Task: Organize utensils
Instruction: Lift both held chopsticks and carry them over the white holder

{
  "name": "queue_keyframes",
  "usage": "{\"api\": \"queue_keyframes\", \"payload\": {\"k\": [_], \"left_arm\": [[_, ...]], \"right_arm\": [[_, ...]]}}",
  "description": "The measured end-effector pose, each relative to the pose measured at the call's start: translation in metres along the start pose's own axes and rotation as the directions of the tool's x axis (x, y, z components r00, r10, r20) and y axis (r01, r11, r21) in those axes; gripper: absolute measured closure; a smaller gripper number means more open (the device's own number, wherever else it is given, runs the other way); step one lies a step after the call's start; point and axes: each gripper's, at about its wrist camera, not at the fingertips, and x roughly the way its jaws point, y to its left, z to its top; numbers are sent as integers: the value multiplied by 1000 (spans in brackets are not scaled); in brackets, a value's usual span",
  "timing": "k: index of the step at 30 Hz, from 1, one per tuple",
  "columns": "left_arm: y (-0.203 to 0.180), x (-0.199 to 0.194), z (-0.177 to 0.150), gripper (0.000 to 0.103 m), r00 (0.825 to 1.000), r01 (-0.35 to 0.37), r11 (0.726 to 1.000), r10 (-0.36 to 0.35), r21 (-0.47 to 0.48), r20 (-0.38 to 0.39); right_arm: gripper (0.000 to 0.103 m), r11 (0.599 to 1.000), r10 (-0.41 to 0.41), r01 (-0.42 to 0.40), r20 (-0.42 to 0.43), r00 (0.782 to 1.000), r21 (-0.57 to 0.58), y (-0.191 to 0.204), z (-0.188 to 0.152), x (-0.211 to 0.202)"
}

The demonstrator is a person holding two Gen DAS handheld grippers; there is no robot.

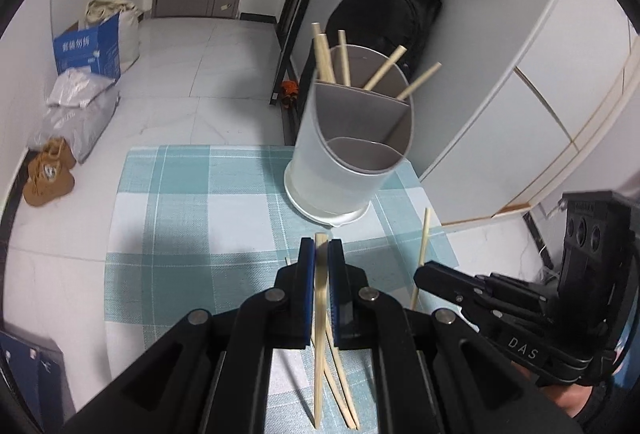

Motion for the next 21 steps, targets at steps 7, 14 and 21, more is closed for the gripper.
{"api": "queue_keyframes", "payload": {"k": [7,14,21], "left_arm": [[-15,-4,5,101,999,-39,998,40,49,-7],[-27,-6,15,101,999,-50,995,50,82,0],[-34,-7,29,101,998,-59,993,60,98,-7]], "right_arm": [[98,999,36,-36,58,998,-5,0,5,-12],[98,996,80,-76,76,994,-53,10,9,-16],[98,995,97,-93,114,989,-40,7,22,-28]]}}
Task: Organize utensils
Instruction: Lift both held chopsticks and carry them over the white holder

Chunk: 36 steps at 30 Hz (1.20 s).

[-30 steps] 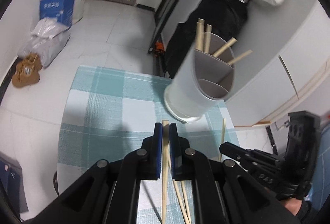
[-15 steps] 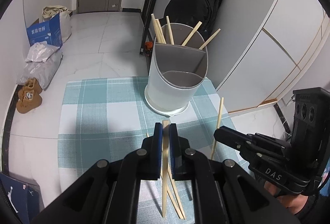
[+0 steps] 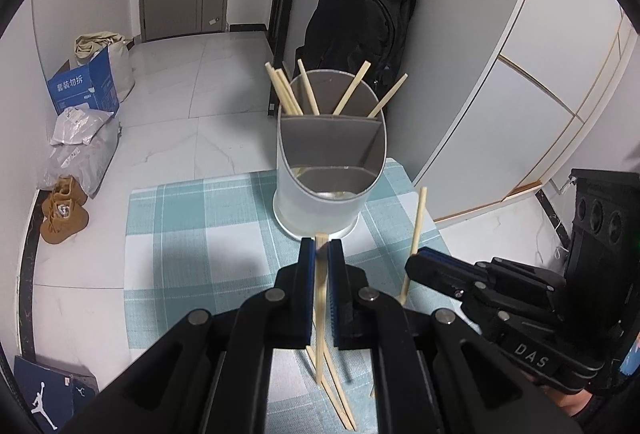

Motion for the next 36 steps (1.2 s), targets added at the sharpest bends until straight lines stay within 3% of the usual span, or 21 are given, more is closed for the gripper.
{"api": "queue_keyframes", "payload": {"k": [19,29,32,36], "left_arm": [[-12,-22,76,101,997,44,999,-45,21,61],[-17,-37,125,101,989,53,998,-58,34,139],[-18,-34,136,101,985,101,994,-105,37,136],[-20,-28,151,101,984,77,995,-85,58,158]], "right_arm": [[98,997,-36,48,176,984,-63,-5,100,-31],[98,990,-80,111,302,950,-88,-10,162,-36],[98,987,-95,132,337,937,-88,-9,174,-36],[98,983,-110,155,368,923,-94,-12,189,-29]]}}
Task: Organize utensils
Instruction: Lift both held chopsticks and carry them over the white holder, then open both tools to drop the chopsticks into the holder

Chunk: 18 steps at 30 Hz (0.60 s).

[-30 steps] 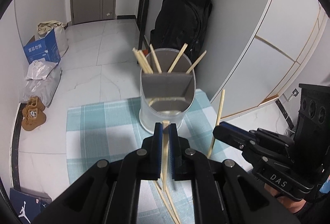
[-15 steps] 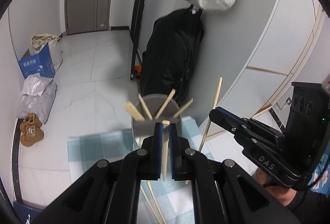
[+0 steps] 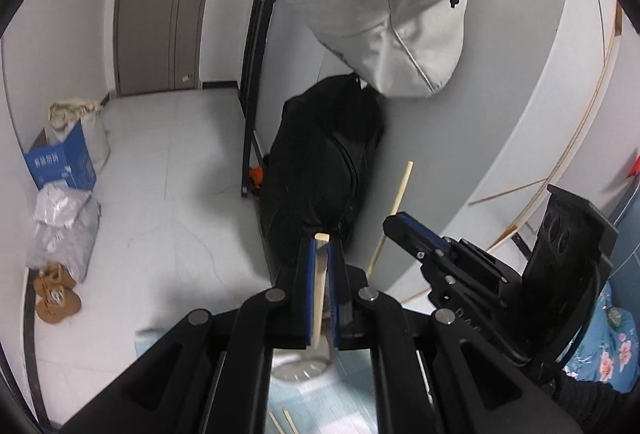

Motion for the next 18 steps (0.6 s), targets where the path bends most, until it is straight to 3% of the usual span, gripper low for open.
{"api": "queue_keyframes", "payload": {"k": [9,18], "left_arm": [[1,22,9,101,1000,-18,997,17,73,15],[13,54,-9,101,998,-16,996,22,86,-66]], "right_arm": [[98,999,-38,38,3,999,0,-16,1,34],[98,999,-31,31,-3,1000,-23,-24,-23,49]]}}
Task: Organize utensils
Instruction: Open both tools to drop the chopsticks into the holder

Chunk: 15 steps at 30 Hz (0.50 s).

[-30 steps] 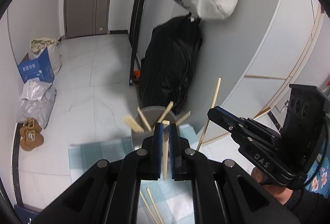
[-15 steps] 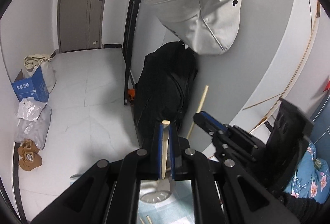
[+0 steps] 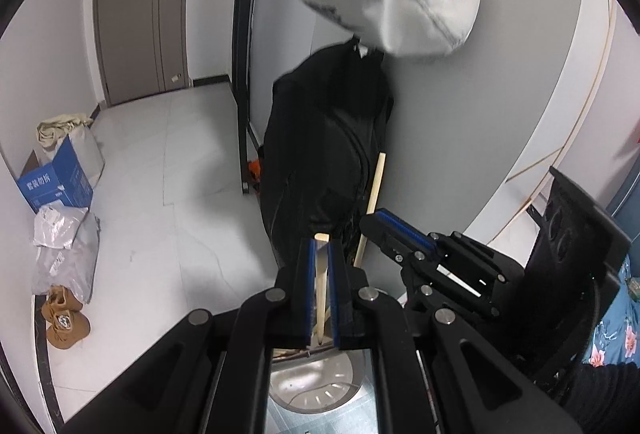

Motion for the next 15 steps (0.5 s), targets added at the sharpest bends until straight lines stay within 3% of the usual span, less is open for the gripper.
{"api": "queue_keyframes", "payload": {"k": [15], "left_arm": [[6,26,-29,101,995,36,999,-36,-6,-94]], "right_arm": [[98,992,57,-73,-158,986,-100,5,-49,12]]}}
